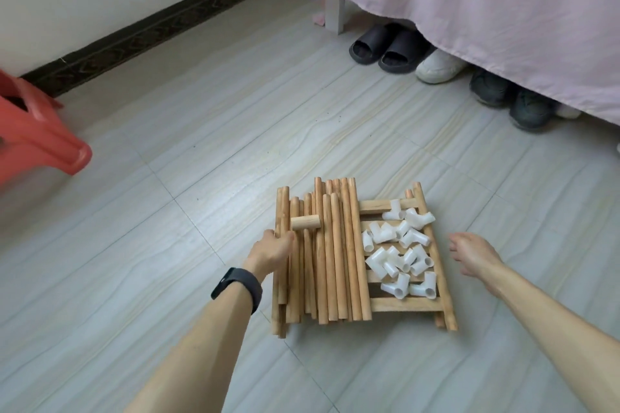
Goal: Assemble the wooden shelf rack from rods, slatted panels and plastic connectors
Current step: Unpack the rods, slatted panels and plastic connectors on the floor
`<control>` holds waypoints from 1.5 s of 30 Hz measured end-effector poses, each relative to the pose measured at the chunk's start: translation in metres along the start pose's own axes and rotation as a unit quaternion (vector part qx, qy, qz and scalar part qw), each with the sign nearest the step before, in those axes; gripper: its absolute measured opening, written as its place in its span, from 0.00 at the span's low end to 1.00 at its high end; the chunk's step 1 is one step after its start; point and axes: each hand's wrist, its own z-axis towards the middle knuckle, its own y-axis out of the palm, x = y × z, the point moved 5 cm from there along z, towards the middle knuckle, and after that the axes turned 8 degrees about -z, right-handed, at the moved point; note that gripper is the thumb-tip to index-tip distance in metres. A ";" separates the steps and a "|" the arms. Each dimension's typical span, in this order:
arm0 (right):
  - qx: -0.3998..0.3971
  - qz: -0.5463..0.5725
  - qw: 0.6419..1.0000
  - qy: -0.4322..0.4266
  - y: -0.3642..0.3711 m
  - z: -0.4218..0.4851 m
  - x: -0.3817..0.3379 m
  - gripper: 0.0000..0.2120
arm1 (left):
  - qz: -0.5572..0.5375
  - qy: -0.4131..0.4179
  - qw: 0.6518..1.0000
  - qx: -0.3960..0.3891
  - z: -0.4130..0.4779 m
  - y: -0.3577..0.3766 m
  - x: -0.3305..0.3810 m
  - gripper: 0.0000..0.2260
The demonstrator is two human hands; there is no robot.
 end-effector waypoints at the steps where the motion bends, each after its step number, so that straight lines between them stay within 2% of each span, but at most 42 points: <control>1: 0.043 -0.055 0.997 -0.028 -0.006 -0.006 -0.008 0.20 | 0.050 0.048 0.997 0.043 -0.008 -0.001 0.007 0.25; 3: 0.097 -0.113 0.985 -0.091 -0.008 -0.023 -0.026 0.20 | 0.140 0.120 0.976 0.115 -0.027 0.005 0.019 0.20; 4: 0.108 -0.126 0.978 -0.123 -0.004 -0.032 -0.035 0.19 | 0.189 0.139 0.964 0.125 -0.035 0.012 0.021 0.19; 7: 0.080 -0.155 0.965 -0.194 0.020 -0.060 -0.057 0.16 | 0.295 0.141 0.939 0.103 -0.045 0.039 0.017 0.19; 11: 0.024 -0.178 0.948 -0.261 0.062 -0.089 -0.070 0.13 | 0.284 0.123 0.942 0.125 -0.037 0.047 0.009 0.13; 16: -0.051 -0.192 0.941 -0.274 0.097 -0.102 -0.068 0.15 | 0.305 0.148 0.929 0.146 -0.036 0.046 0.003 0.10; 18: -0.063 -0.188 0.943 -0.269 0.102 -0.103 -0.067 0.15 | 0.284 0.140 0.938 0.141 -0.036 0.044 0.001 0.10; 20: -0.069 -0.168 0.949 -0.257 0.103 -0.101 -0.067 0.16 | 0.198 0.145 0.963 0.107 -0.035 0.044 -0.002 0.11; 22: -0.087 -0.120 0.958 -0.244 0.104 -0.101 -0.068 0.19 | 0.109 0.187 0.974 0.069 -0.040 0.048 0.001 0.10; 24: -0.111 -0.042 0.964 -0.237 0.104 -0.102 -0.072 0.21 | 0.077 0.246 0.965 0.037 -0.050 0.054 0.008 0.09; 28: -0.084 0.071 0.964 -0.241 0.092 -0.105 -0.074 0.18 | 0.108 0.335 0.936 -0.020 -0.073 0.077 0.021 0.09; 32: -0.004 0.095 0.968 -0.232 0.064 -0.105 -0.053 0.12 | 0.133 0.366 0.919 -0.066 -0.092 0.103 0.033 0.12; 34: 0.040 0.113 0.972 -0.202 0.040 -0.101 -0.029 0.12 | 0.193 0.368 0.908 -0.063 -0.096 0.113 0.035 0.14; 38: 0.154 0.073 0.979 -0.108 -0.014 -0.084 0.044 0.12 | 0.372 0.342 0.863 -0.009 -0.088 0.120 0.024 0.28; 40: 0.186 0.018 0.980 -0.061 -0.031 -0.071 0.085 0.14 | 0.411 0.333 0.849 0.007 -0.081 0.120 0.017 0.32; 45: 0.185 -0.181 0.966 0.008 -0.038 -0.052 0.156 0.11 | 0.430 0.250 0.867 -0.028 -0.057 0.113 -0.008 0.36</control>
